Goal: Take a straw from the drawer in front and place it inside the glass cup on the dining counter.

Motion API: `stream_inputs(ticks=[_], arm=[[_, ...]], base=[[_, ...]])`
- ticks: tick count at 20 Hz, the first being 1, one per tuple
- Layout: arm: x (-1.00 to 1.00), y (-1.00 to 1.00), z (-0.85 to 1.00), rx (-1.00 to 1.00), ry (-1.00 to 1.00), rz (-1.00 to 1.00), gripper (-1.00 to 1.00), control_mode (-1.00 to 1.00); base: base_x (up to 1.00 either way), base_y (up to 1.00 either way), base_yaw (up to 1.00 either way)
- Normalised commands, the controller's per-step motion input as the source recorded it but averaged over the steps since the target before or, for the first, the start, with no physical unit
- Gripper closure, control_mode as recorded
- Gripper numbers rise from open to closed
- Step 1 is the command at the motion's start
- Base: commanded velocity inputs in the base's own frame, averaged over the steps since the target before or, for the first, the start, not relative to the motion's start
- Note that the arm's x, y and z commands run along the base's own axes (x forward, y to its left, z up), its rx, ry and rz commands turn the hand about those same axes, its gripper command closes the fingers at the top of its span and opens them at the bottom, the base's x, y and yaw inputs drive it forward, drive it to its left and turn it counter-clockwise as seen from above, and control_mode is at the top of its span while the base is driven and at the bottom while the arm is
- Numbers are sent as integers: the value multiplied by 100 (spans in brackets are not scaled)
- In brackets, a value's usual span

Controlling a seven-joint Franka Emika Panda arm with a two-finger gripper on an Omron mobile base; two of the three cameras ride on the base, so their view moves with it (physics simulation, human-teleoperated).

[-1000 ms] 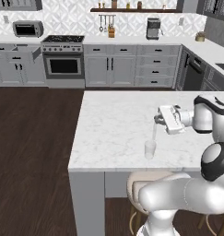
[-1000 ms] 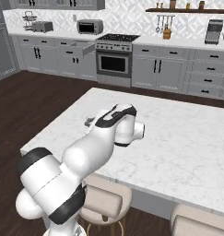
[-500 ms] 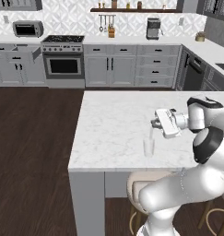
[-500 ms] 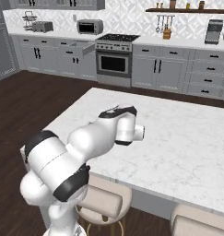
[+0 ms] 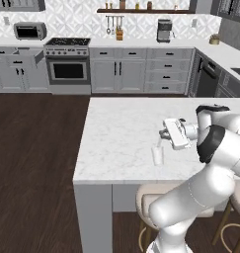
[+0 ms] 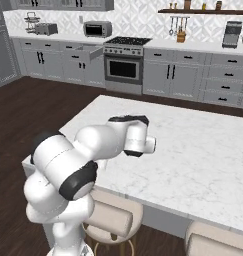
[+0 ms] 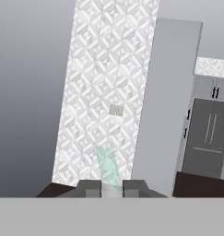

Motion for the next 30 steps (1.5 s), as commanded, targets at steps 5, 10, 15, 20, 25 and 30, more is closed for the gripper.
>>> stream_inputs(ticks=[5,10,15,20,25,30], arm=[[-67,0,13,0,-12,0,100,-100],[-20,9,1,0,-2,0,100,-100],[7,23,0,0,0,0,100,-100],[11,13,0,0,-1,0,100,-100],[26,0,0,0,-3,0,100,-100],[13,-4,0,0,-1,0,100,-100]], base=[[0,0,0],[0,0,0],[0,0,0],[0,0,0],[0,0,0],[0,0,0]])
